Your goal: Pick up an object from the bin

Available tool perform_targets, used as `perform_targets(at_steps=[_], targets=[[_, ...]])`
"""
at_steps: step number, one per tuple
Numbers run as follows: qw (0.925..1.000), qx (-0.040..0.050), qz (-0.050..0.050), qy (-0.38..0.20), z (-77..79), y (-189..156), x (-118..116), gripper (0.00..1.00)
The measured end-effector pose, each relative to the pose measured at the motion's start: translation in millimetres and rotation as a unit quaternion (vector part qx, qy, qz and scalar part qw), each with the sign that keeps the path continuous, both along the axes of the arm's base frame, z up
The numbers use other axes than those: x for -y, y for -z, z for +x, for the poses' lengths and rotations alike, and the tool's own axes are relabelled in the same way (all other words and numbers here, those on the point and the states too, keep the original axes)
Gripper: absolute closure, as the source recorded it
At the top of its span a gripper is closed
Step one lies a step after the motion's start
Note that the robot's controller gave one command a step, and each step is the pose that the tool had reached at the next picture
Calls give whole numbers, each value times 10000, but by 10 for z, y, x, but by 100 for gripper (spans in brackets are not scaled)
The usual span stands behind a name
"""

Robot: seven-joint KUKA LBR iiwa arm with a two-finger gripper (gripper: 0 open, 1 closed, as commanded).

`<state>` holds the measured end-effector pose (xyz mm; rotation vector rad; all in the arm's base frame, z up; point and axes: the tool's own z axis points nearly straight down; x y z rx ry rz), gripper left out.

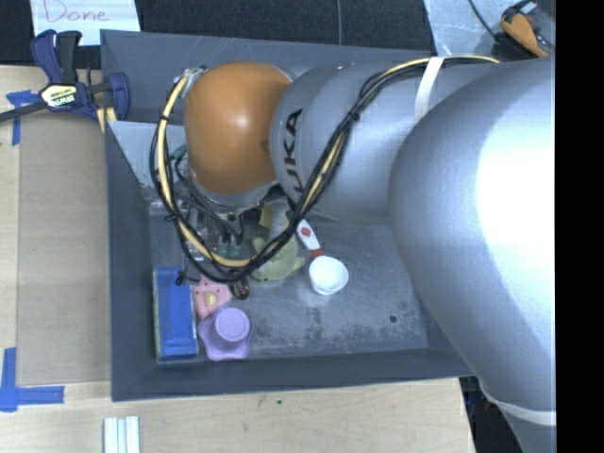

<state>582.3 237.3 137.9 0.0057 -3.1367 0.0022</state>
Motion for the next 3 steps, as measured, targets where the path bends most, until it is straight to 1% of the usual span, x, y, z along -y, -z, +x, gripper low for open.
perform_targets(at_steps=[1,2,3], targets=[[10000,36,12,25,21,-54,12,0],[9860,-34,33,-1665,230,672,859,0],[9804,44,18,-1972,24,18,1199,0]])
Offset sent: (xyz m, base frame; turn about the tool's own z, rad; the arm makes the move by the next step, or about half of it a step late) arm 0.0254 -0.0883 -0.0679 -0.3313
